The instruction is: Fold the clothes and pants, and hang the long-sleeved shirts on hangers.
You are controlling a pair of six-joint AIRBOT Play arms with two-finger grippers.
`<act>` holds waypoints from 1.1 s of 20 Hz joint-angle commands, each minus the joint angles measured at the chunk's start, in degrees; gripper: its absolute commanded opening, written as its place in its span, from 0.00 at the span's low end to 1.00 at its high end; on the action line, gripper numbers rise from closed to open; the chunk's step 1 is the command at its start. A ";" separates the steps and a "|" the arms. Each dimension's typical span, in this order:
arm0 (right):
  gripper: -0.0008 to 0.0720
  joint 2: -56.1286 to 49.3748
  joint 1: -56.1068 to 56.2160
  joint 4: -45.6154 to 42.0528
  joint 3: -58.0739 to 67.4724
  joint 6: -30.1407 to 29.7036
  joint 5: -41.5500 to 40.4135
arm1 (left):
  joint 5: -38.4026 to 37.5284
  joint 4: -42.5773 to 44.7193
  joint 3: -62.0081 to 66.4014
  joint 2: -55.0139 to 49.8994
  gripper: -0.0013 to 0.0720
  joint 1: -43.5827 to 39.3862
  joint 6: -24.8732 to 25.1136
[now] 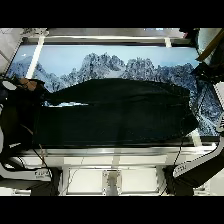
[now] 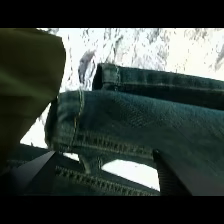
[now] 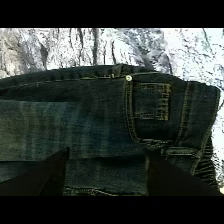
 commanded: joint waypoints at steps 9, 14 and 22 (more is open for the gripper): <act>0.70 -0.02 0.52 -0.13 0.07 -0.33 1.55 | 20.37 -5.84 3.50 -3.87 0.05 -6.21 0.07; 0.61 0.02 0.52 -0.11 0.07 -0.46 5.42 | 18.62 -5.70 15.43 4.70 0.05 -12.57 8.28; 0.62 0.02 0.52 0.02 0.07 -2.05 7.26 | 3.41 24.70 -7.17 13.62 0.05 -18.14 -5.51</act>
